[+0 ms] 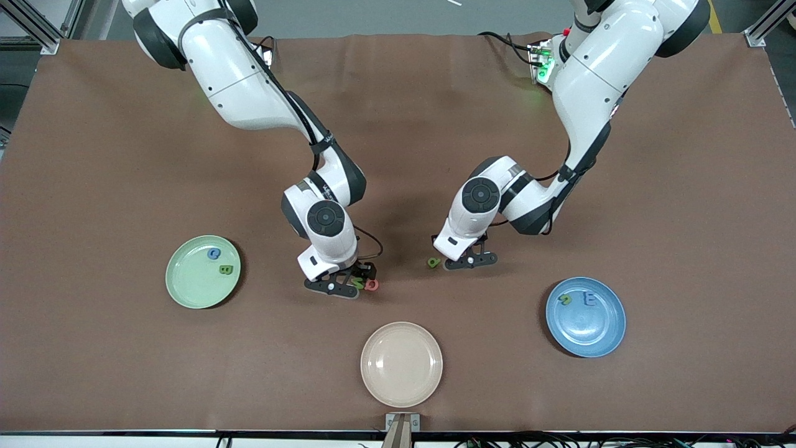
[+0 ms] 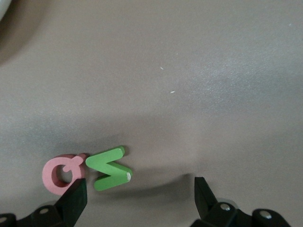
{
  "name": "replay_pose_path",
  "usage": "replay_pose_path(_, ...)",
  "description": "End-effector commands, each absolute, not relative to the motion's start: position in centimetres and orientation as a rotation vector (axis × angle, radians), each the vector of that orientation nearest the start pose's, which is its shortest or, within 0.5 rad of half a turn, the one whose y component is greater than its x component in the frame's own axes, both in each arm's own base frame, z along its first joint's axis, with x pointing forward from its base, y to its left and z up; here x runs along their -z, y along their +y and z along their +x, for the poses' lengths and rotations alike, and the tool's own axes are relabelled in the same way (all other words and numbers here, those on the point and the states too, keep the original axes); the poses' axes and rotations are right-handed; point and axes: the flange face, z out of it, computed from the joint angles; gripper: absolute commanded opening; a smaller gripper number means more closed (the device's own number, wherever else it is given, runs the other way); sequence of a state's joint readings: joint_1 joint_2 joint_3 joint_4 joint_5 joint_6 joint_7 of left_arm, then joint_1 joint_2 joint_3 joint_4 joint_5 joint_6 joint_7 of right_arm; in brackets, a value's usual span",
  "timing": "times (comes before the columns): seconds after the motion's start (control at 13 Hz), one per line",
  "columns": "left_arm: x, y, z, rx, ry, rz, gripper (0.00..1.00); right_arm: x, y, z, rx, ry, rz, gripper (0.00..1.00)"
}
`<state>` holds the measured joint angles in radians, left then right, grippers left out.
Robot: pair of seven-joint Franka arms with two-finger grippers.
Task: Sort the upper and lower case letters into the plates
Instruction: 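Place the x in the blue plate while the right gripper grasps N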
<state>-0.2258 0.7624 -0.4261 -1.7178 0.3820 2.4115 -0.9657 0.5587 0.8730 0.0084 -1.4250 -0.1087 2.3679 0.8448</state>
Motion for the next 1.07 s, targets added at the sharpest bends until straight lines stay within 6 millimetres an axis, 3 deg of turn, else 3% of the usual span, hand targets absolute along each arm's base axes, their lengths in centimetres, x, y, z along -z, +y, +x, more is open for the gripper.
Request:
replay_pose_path(0.0,-17.5,-38.3,54.9,0.013,-0.186,-3.173,0.35,-17.0,39.2,61.4,0.15,0.335,-3.151,1.0)
replay_pose_path(0.23,-18.0,-38.3,55.2,0.025,-0.191,-3.177,0.06,-16.6,39.0,61.4,0.151,0.337,-3.154,1.0)
replay_pose_path(0.38,-18.7,-37.3,56.0,0.039,-0.219,-3.172,0.02,-16.7,39.1,61.5,0.162,0.327,-3.153,0.98)
replay_pose_path(0.54,-20.7,-35.6,57.9,0.094,-0.21,-3.175,0.02,-17.0,39.1,61.7,0.172,0.317,-3.152,0.96)
replay_pose_path(0.69,-22.8,-32.7,60.0,0.139,-0.21,-3.169,0.02,-17.0,39.1,61.9,0.178,0.303,-3.151,0.92)
replay_pose_path(1.0,-25.5,-23.7,64.6,0.189,-0.044,-3.143,0.02,-17.0,39.8,62.1,0.244,0.203,-3.167,0.86)
